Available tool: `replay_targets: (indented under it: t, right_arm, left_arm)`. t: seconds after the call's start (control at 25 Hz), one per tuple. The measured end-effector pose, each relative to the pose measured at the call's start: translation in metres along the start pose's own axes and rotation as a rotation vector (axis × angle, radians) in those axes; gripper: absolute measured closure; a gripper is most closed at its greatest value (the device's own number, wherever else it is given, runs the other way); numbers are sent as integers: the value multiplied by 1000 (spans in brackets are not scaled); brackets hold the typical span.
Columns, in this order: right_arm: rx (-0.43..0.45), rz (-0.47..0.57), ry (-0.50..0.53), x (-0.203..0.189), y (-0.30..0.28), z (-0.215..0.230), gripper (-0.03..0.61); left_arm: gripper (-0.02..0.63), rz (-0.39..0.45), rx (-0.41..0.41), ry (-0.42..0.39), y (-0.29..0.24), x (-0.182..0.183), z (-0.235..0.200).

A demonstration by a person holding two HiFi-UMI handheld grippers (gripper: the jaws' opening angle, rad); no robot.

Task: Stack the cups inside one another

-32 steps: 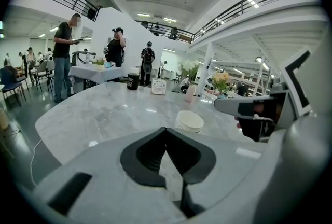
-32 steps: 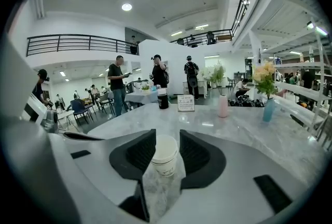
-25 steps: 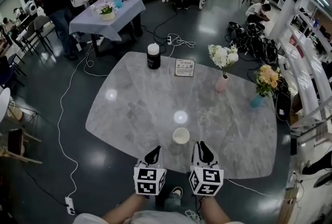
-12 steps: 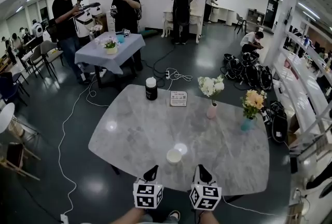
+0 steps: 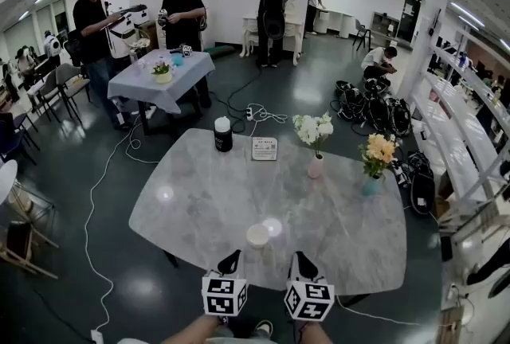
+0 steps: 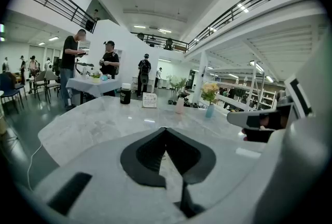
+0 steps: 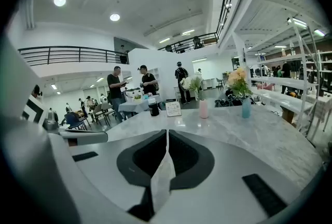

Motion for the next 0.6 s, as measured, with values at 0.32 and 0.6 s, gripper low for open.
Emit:
replay_targets:
  t: [0.32,0.6]
  right_arm:
    - [2,-1,-16,3,-11,-9,561]
    - [11,-18,-4,5,-14,-12,572]
  left_arm:
    - [615,-13,-26,-11,-11,4,-7]
    - [615,-10,-35,-7,-14,9,-11]
Point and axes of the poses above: the fingertips, and each gripper's own axes: y backward along the fingers, z to its right, x out of its top, the point moved 2 cm from there along y, backward along the fingers, and after that the axes turned 14 degrees about y, right-handed, at the moved point
